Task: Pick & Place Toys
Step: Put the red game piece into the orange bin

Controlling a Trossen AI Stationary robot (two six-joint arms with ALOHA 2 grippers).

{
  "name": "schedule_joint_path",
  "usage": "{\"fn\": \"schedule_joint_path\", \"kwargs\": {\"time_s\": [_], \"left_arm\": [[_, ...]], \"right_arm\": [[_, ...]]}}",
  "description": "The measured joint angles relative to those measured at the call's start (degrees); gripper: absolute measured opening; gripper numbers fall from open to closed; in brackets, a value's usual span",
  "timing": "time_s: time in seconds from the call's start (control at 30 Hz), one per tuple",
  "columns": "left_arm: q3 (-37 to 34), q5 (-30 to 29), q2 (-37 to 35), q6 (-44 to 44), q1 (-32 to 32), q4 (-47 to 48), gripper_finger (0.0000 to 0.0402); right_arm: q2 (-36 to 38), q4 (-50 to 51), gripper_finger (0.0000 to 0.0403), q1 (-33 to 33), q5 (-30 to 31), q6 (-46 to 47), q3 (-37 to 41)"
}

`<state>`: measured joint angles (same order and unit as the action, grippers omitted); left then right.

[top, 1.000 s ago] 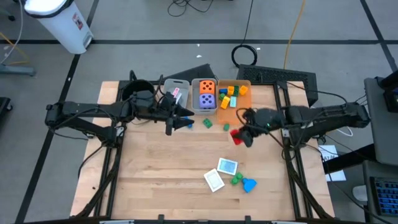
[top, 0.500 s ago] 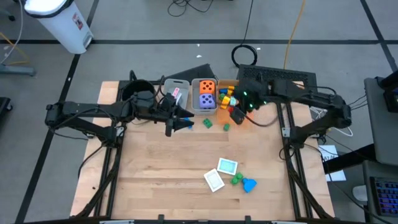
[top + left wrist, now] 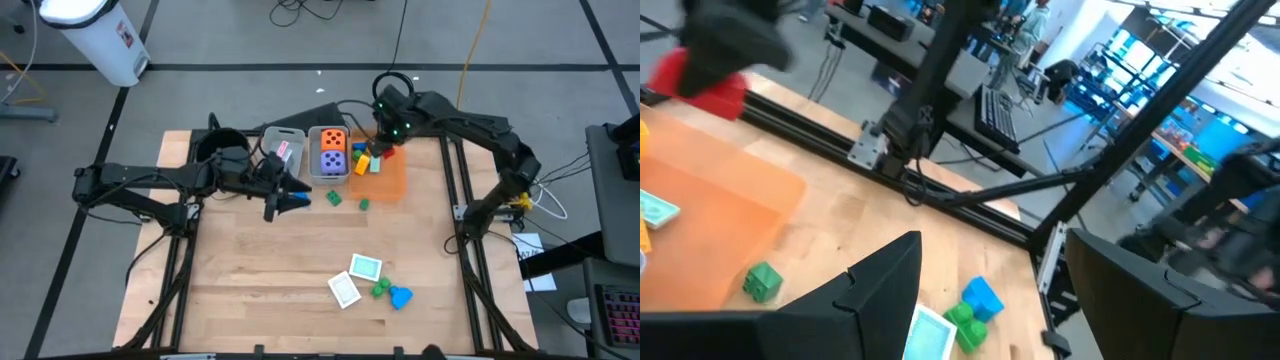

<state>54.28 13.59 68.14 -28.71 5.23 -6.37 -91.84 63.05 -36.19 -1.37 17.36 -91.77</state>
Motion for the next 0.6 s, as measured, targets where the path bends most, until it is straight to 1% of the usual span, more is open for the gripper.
{"fn": "schedule_joint_path", "kwargs": {"time_s": [0.17, 0.37, 0.5, 0.6], "left_arm": [[0.0, 1.4, 0.0, 0.3, 0.0, 1.2, 0.0255], [0.0, 1.4, 0.0, 1.5, 0.1, 1.1, 0.0255], [0.0, 1.6, 0.0, 1.4, 0.5, 1.1, 0.0255], [0.0, 1.6, 0.0, 1.5, 0.9, 1.1, 0.0255]], "right_arm": [[-4.3, 0.1, 0.0118, -4.2, -0.1, -0.9, 0.0], [-8.8, -1.8, 0.0118, -5.4, 0.3, 0.1, 0.1], [-10.3, -2.0, 0.0118, -5.1, 6.0, 3.0, 0.1], [-10.8, -2.1, 0.0118, -4.9, 7.3, 4.9, 0.4]]}}
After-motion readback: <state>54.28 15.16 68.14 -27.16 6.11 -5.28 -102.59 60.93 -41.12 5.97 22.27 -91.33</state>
